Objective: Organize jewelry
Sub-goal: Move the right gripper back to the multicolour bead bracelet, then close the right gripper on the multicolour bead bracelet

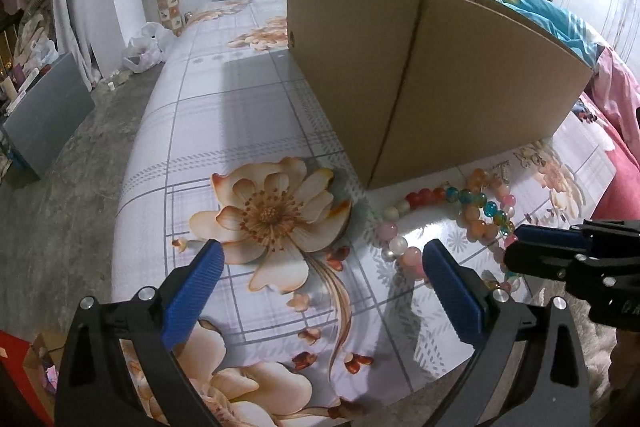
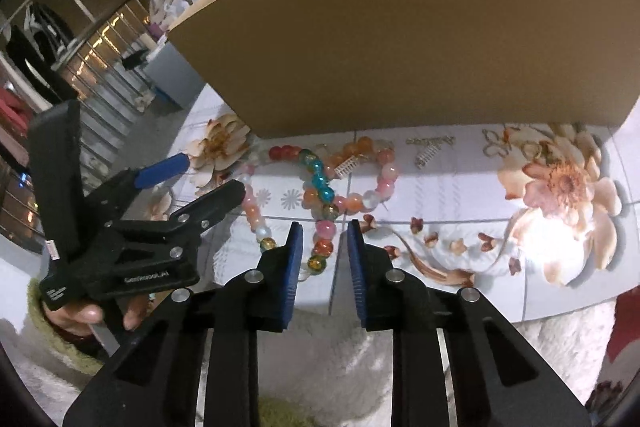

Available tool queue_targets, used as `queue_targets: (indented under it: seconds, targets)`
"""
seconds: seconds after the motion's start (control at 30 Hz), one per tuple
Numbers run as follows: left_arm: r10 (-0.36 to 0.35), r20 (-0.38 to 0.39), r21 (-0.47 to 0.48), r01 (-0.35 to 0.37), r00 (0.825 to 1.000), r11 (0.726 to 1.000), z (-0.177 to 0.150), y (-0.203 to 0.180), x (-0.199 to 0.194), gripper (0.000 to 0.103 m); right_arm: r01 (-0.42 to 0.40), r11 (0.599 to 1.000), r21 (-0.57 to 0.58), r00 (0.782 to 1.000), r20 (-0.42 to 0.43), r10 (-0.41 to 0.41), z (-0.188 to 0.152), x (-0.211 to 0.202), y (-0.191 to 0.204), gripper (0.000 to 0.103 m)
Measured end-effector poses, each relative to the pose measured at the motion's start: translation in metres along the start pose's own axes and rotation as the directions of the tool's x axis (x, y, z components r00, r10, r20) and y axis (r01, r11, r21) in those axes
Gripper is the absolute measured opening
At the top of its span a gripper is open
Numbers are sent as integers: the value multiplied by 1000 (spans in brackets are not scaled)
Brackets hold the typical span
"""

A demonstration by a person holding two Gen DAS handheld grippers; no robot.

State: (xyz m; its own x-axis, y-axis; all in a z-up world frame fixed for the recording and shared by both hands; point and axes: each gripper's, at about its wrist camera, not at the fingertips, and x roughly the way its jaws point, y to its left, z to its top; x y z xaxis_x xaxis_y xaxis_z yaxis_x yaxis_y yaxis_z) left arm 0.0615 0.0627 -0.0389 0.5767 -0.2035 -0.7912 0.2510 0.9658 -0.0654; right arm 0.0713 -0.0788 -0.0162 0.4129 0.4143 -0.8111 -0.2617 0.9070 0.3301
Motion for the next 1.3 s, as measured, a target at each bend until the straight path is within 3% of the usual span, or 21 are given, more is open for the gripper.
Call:
queue_targets:
  seconds: [0.1, 0.3, 0.5, 0.6, 0.67, 0.87, 1.03, 1.17, 1.3]
  targets:
    - [0, 4, -2, 0, 1000, 1000, -1, 0, 0, 97, 77, 996, -51, 997, 12, -76, -2, 3, 9, 10]
    - [10, -3, 49, -10, 1000, 999, -3, -6, -1, 97, 98, 994, -55, 995, 15, -98, -3, 5, 8, 8]
    - [-118, 75, 116, 109, 990, 987, 4, -20, -23, 96, 87, 996, -33, 996, 19, -86, -6, 0, -3, 8]
    - [-142, 72, 121, 132, 987, 984, 8, -25, -22, 80, 79, 997, -25, 997, 18, -78, -7, 0, -6, 8]
    - [-168, 49, 111, 162, 985, 981, 11, -25, -17, 62, 76, 997, -25, 997, 18, -76, -8, 0, -8, 8]
    - [-174, -22, 117, 175, 985, 978, 13, -27, -1, 33, 67, 998, -20, 998, 20, -67, -10, -2, -12, 8]
    - [-140, -51, 184, 147, 989, 972, 9, -39, 3, 31, 60, 998, -15, 998, 25, -59, -13, -5, -18, 8]
    - [-117, -45, 195, 124, 992, 973, 8, -42, 4, 13, 52, 999, -6, 998, 31, -51, -11, -5, -18, 8]
    - [-121, -46, 197, 128, 992, 972, 9, -43, 4, 10, 3, 1000, 31, 1000, 30, -4, -11, -7, -25, 8]
